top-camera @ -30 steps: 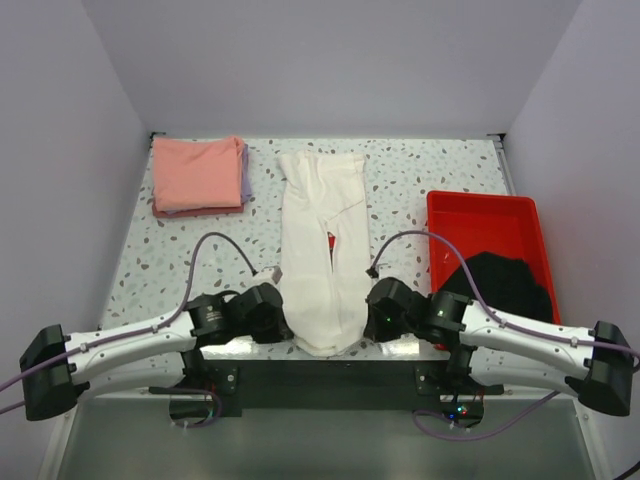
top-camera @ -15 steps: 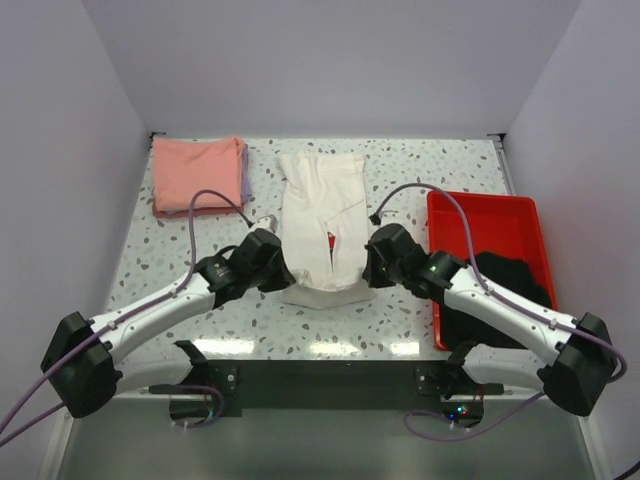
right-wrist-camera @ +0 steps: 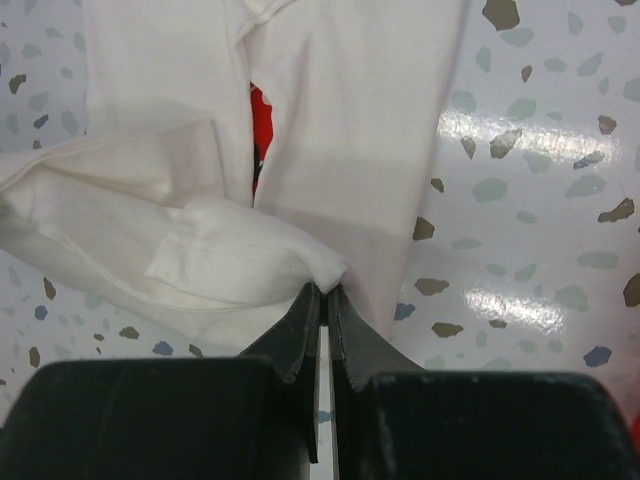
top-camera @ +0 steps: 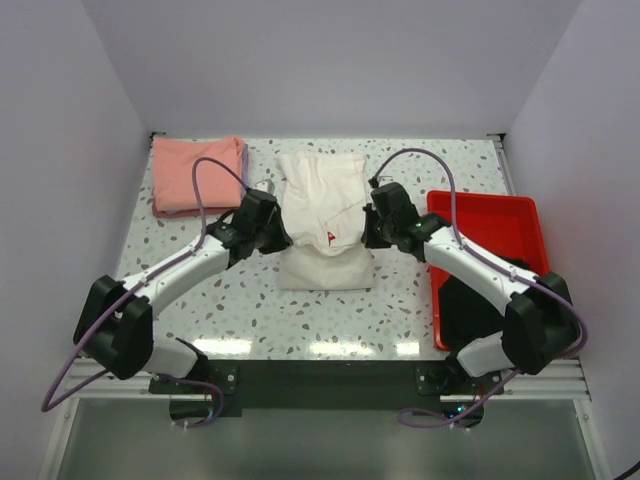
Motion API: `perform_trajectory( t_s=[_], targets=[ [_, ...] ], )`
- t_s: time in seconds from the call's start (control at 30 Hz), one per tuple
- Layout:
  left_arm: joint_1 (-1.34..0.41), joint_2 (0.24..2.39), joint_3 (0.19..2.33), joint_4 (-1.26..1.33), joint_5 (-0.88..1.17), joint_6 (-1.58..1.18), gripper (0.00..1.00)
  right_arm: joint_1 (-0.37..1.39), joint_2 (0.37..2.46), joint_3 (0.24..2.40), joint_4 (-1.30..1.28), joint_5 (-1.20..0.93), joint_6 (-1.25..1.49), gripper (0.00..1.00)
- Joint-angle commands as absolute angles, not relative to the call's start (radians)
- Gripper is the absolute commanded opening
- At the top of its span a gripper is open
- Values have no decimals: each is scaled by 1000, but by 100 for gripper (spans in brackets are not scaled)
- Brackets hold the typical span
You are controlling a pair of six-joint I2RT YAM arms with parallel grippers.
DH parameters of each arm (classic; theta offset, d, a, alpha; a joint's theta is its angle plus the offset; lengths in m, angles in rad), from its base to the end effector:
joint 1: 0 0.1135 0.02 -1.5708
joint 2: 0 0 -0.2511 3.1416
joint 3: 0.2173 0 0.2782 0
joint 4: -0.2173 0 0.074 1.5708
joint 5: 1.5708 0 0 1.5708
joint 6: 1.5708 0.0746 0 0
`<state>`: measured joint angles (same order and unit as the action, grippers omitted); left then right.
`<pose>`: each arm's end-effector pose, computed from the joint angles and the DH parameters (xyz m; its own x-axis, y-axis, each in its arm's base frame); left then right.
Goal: Fold and stack the t-shirts
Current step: Fold the tshirt
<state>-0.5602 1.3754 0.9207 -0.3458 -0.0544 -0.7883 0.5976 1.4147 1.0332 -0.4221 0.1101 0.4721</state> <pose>0.2945 -0.1799 0.1878 -0.7822 -0.3453 -0.5186 -0.0797 0.8810 -0.4663 0.3008 0.1948 0.2094 -0.7557 0.0325 -0.6542 -0.1713 0.9542 0.2452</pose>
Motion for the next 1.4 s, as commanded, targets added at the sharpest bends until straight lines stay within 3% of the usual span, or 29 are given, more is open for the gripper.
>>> perform_trajectory(
  t_s=[0.0,0.73,1.17,1.27,1.37],
  targets=[
    [-517,1437,983,-261,-5,-727,0,568,1466,1112,-364,66,430,0],
    [-416,1652,1132,-205,95,-627,0,440,1718,1264,-334,-67,402,2],
    [-377,1776,1169,-213,126,-614,0,425,1842,1338,-340,-71,385,10],
    [-365,1805,1184,-207,153,-604,6,419,1876,1358,-345,-51,385,16],
    [-364,1816,1209,-216,164,-594,24,417,1904,1397,-377,-28,373,31]
  ],
)
